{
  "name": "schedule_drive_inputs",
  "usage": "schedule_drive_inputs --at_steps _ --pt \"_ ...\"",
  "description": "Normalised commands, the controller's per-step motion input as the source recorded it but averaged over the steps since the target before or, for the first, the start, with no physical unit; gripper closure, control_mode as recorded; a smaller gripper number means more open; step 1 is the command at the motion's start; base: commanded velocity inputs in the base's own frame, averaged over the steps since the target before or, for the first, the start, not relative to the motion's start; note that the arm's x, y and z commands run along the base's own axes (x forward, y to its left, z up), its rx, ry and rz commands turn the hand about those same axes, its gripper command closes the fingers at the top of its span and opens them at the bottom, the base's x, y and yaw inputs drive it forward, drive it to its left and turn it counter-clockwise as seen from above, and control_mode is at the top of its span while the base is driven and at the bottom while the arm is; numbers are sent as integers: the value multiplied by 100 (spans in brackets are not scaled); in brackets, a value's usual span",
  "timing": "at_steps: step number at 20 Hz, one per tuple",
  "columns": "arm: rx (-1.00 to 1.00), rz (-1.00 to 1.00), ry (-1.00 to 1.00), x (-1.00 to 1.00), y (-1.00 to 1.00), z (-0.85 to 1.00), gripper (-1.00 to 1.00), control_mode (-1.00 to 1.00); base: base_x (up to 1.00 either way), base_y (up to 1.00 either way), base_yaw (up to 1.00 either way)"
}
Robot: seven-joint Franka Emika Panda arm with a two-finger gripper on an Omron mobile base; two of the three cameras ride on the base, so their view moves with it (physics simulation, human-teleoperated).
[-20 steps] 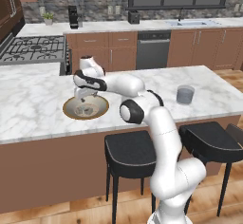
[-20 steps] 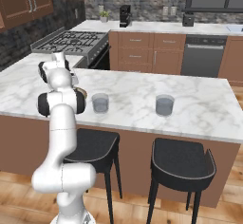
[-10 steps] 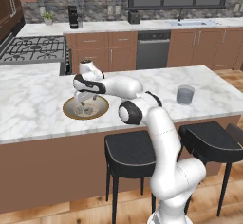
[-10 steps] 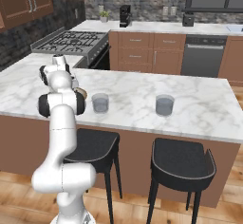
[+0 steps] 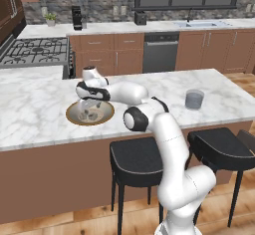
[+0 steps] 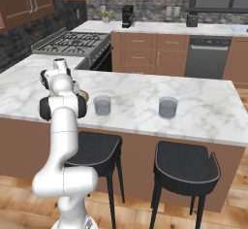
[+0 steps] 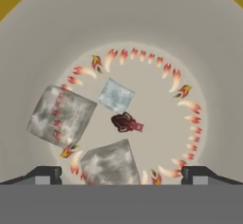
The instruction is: There are four ice cubes in the ice bowl. Place two ice cubes in each glass of water.
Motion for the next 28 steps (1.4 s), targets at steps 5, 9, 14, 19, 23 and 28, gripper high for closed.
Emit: schedule_drive_inputs --at_steps 5,9,14,19,23,28 --pt "0 7 0 0 0 -19 -100 -100 0 0 0" --pt "0 8 0 -1 0 -18 -100 -100 0 0 0" --pt "1 9 0 -1 -1 -19 -100 -100 0 0 0" --pt "0 9 0 0 0 -14 -100 -100 0 0 0" --pt "0 8 0 -1 0 -15 -100 -100 0 0 0" --pt "0 7 0 0 0 -12 -100 -100 0 0 0"
